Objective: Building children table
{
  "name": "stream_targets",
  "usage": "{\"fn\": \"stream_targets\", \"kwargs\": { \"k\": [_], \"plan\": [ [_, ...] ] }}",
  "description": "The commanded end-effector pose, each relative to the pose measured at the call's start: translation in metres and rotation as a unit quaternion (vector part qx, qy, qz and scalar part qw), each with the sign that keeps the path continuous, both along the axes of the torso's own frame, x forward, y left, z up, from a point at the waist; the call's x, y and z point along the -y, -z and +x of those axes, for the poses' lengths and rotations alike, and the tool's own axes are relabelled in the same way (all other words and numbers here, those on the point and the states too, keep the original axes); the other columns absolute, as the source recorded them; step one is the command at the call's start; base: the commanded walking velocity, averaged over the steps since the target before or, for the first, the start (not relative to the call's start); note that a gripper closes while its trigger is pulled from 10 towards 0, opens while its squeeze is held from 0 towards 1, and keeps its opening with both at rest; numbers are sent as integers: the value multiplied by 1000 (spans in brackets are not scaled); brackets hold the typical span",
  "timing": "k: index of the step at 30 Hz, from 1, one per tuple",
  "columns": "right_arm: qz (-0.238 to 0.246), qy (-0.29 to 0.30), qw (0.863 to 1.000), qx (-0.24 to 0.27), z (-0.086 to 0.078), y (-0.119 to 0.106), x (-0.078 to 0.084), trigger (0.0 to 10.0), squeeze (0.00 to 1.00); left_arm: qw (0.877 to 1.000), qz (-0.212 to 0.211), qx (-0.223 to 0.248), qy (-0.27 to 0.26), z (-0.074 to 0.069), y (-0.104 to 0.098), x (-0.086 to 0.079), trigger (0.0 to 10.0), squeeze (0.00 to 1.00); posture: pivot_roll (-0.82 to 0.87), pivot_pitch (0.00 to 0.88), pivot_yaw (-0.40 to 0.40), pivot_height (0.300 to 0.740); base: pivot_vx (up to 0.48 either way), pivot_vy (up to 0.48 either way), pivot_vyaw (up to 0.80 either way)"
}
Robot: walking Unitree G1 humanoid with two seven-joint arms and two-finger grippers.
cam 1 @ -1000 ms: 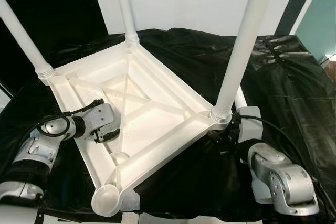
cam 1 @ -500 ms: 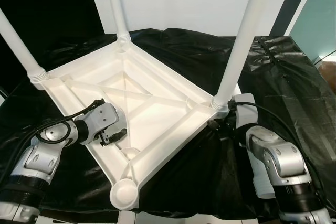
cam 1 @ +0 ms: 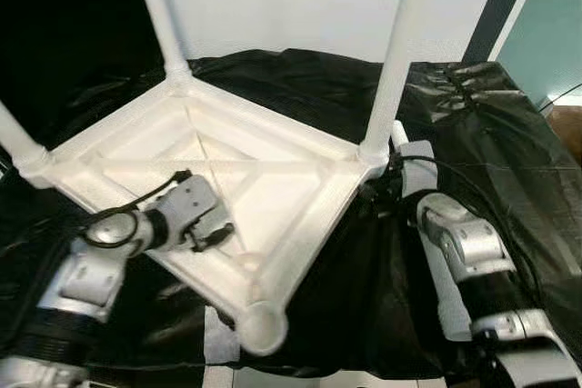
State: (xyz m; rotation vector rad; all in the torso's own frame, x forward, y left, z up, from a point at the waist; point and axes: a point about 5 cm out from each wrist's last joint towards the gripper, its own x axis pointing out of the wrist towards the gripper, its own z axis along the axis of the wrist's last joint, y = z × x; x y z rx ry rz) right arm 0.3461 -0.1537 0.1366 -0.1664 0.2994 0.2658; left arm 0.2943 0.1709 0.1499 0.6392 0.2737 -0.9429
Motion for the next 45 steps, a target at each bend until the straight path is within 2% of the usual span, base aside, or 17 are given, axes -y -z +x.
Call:
{"fn": "stream_targets", "kwargs": {
  "k": [1, 4, 8, 9, 11, 14, 17, 18, 20, 21, 26, 27, 31, 34, 36, 41, 45],
  "plan": [
    [35, -87, 996, 9, 0, -2, -41, 10000, 0, 996, -52, 35, 71, -1, -19, 37, 10000, 0, -24, 16, 11, 740, 0, 0, 0],
    [19, -73, 997, 11, 2, 0, -35, 10000, 0, 996, -62, 49, 35, 10, -25, 30, 10000, 0, -16, 16, 6, 740, 0, 0, 0],
    [-9, -52, 998, 30, -8, -1, -15, 10000, 0, 994, -80, 77, -25, 26, -42, -3, 10000, 0, -11, 18, 0, 740, 0, 0, 0],
    [-9, -52, 998, 30, -8, -1, -15, 10000, 0, 994, -80, 77, -25, 26, -42, -3, 10000, 0, -11, 18, 0, 740, 0, 0, 0],
    [-11, -44, 998, 47, -15, -5, -6, 10000, 0, 993, -88, 75, -32, 28, -48, -17, 10000, 0, -15, 20, 1, 740, 0, 0, 0],
    [-12, -39, 998, 57, -19, -7, -2, 10000, 0, 993, -93, 67, -24, 27, -50, -22, 10000, 0, -18, 21, 2, 740, 0, 0, 0],
    [-2, -32, 996, 79, -38, -9, 13, 10000, 0, 994, -87, -13, 65, 7, -50, -27, 10000, 0, -29, 26, 5, 740, 0, 0, 0],
    [-2, -32, 996, 79, -38, -9, 13, 10000, 0, 994, -87, -13, 65, 7, -50, -27, 10000, 0, -29, 26, 5, 740, 0, 0, 0],
    [6, -30, 995, 90, -48, -12, 17, 10000, 0, 991, -67, -49, 108, -2, -46, -27, 10000, 0, -33, 28, 6, 740, 0, 0, 0],
    [6, -30, 995, 90, -48, -12, 17, 10000, 0, 991, -67, -49, 108, -2, -46, -27, 10000, 0, -33, 28, 6, 740, 0, 0, 0],
    [18, -25, 993, 111, -60, -25, 22, 10000, 0, 985, 13, -88, 147, -8, -28, -32, 10000, 0, -48, 36, 13, 740, 0, 0, 0],
    [18, -25, 993, 111, -60, -25, 22, 10000, 0, 985, 13, -88, 147, -8, -28, -32, 10000, 0, -48, 36, 13, 740, 0, 0, 0],
    [15, -14, 993, 114, -64, -30, 27, 10000, 0, 985, 75, -72, 135, -1, -17, -34, 10000, 0, -61, 44, 13, 740, 0, 0, 0],
    [13, -12, 993, 113, -65, -31, 29, 10000, 0, 986, 88, -61, 130, 3, -16, -33, 10000, 0, -61, 44, 13, 740, 0, 0, 0],
    [19, -14, 992, 120, -66, -36, 27, 10000, 0, 985, 123, -53, 109, 11, -11, -34, 10000, 0, -69, 46, 17, 740, 0, 0, 0],
    [25, -21, 991, 131, -68, -44, 23, 10000, 0, 985, 145, -57, 75, 23, -6, -34, 10000, 0, -70, 50, 26, 740, 0, 0, 0],
    [31, -36, 989, 142, -71, -48, 19, 10000, 0, 980, 169, -74, 80, 27, -3, -34, 10000, 0, -66, 45, 36, 740, 0, 0, 0]
  ]
}}
